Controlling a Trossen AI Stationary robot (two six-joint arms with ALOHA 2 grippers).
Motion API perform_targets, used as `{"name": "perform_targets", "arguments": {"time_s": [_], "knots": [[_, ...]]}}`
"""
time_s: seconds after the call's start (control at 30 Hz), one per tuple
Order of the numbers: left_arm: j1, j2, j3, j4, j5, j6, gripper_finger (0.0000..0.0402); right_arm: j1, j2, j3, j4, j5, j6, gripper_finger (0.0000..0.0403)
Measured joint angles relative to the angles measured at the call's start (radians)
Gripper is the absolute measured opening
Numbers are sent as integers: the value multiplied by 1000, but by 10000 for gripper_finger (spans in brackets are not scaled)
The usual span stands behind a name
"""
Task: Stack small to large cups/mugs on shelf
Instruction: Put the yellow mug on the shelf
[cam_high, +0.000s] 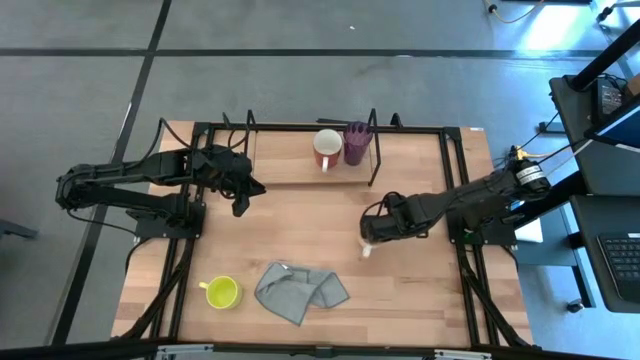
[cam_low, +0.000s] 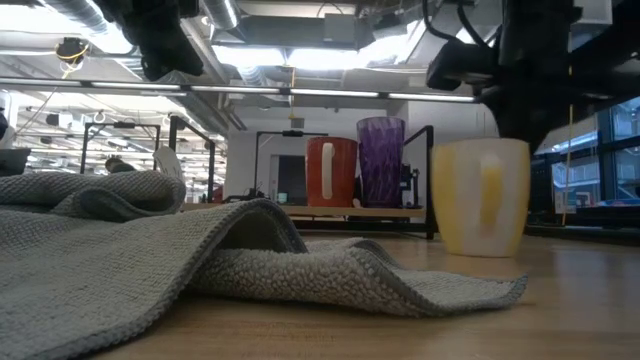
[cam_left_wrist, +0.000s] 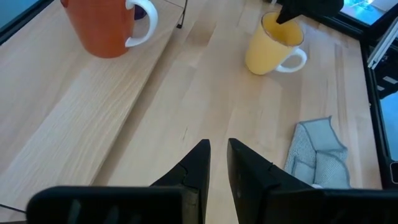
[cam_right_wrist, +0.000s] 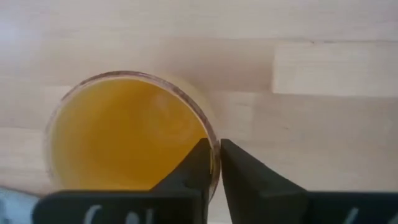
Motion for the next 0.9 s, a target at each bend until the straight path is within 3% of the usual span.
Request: {"name": "perform_targets", "arguments": {"time_s": [0.3,0.57,0.9], "knots": [[0,0,0,0,0,-14,49,-62,0,0,56,27,-97,16],[0,0,0,0,0,-15,49,-136,0,0,176,39,-231,36],[0,0,0,4,-18,-23,49,-225,0,0,317,34,-414,25]]}}
